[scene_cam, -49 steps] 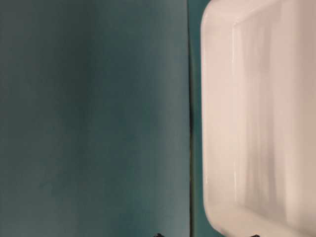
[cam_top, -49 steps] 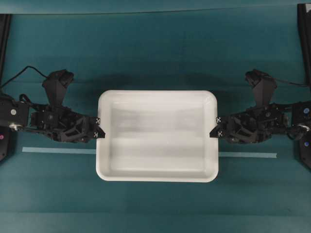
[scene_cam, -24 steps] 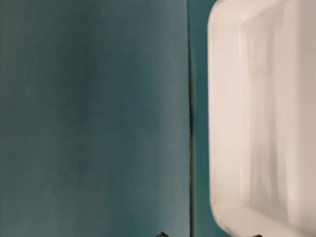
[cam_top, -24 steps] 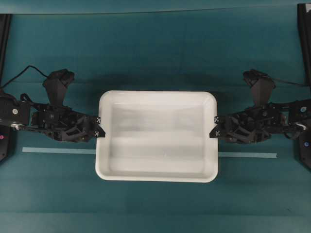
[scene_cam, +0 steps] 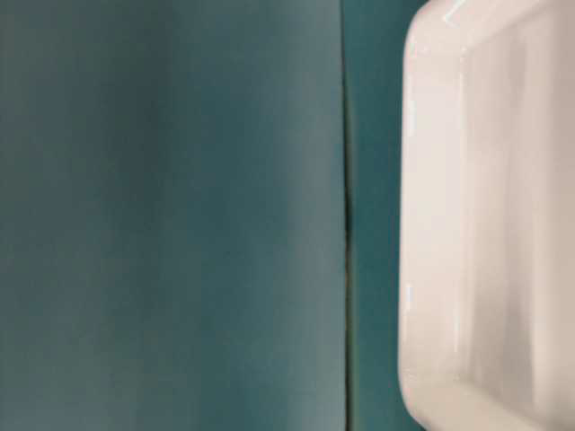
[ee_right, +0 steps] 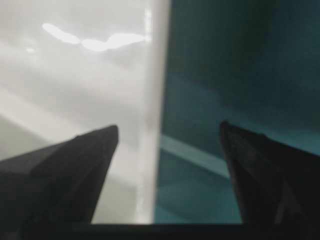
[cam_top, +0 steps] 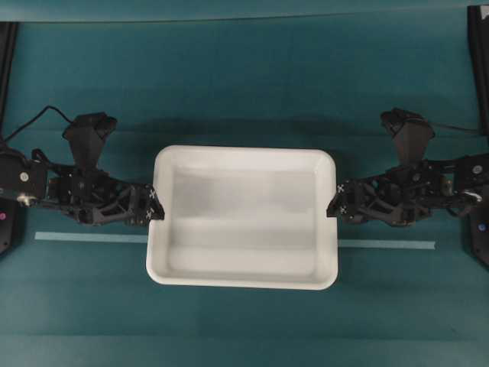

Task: Lift the white case with both hands.
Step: 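Open both grippers and pull them outward off the tray rims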

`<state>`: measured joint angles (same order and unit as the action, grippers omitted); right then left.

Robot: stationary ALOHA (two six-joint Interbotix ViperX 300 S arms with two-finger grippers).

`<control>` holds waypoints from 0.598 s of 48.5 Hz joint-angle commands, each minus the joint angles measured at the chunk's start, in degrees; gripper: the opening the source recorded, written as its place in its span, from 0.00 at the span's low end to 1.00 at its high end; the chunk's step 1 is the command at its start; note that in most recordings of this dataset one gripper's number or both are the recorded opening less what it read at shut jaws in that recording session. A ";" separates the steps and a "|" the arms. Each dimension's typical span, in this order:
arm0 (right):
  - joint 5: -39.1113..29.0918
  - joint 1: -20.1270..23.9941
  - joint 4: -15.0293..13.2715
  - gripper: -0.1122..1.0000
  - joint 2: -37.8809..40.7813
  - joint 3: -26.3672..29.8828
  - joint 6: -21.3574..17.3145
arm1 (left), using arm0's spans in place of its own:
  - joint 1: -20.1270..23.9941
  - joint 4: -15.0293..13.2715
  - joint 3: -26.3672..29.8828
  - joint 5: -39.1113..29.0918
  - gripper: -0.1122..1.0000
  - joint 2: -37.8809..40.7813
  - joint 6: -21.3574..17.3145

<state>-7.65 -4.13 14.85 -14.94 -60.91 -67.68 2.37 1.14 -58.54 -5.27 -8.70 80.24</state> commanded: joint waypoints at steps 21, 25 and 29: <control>-4.83 -3.52 -6.42 0.88 -16.96 3.69 6.59 | 0.44 0.79 1.85 -2.90 0.96 -18.46 -13.62; -5.36 -4.04 -8.26 0.88 -18.72 5.27 9.32 | 0.62 0.70 2.72 -3.52 0.96 -21.71 -17.75; -5.89 -4.22 -10.72 0.88 -20.13 6.77 12.22 | 0.97 0.70 3.16 -5.10 0.96 -24.43 -20.48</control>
<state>-13.36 -8.09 6.06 -34.80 -56.51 -57.30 2.90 1.67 -56.95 -9.49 -31.38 61.61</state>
